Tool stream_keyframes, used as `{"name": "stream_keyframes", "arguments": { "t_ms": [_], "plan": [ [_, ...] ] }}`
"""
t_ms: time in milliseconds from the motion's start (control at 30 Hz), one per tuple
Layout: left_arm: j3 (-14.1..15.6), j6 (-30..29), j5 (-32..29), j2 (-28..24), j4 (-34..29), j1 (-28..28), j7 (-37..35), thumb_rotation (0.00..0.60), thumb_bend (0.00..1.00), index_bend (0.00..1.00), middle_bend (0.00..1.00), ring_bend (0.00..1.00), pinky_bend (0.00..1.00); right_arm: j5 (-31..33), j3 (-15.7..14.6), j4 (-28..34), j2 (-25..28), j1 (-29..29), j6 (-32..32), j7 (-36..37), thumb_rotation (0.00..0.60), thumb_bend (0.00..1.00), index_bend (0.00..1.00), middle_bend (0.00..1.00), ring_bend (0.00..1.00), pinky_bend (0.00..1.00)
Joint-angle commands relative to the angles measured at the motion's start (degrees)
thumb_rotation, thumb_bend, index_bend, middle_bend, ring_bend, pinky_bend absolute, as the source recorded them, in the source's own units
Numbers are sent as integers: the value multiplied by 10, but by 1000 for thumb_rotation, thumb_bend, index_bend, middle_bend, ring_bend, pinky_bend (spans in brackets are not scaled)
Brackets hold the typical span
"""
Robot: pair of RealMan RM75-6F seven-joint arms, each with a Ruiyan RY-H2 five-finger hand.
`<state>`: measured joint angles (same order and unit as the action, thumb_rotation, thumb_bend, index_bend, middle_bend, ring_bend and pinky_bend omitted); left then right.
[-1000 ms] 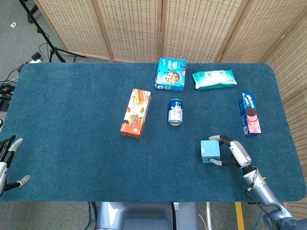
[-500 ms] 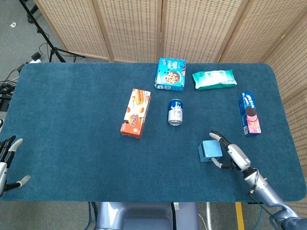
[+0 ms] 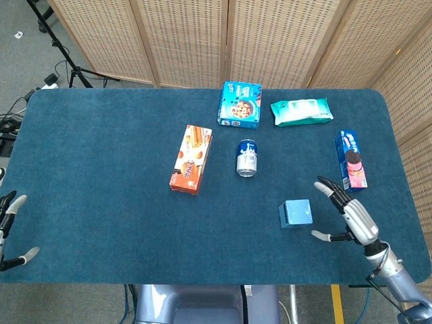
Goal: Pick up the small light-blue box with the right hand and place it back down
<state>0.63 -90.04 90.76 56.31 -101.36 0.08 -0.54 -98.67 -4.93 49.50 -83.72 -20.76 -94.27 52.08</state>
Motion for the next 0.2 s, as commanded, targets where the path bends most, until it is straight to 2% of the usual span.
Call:
{"name": "stream_keyframes", "arguments": {
  "t_ms": [33,133,200],
  "plan": [
    [0,-7,3,-1,3,3,-8,600,0,0,0,0,0,29,13,195,109,40,-5,-247,600,0,0,0,0,6],
    [0,-10,5,-3,6,4,-15,600,0,0,0,0,0,56,16,286,144,58,9,-355,600,0,0,0,0,0],
    [0,-10,5,-4,6,4,-19,600,0,0,0,0,0,73,20,323,155,72,7,-420,600,0,0,0,0,0]
  ]
}}
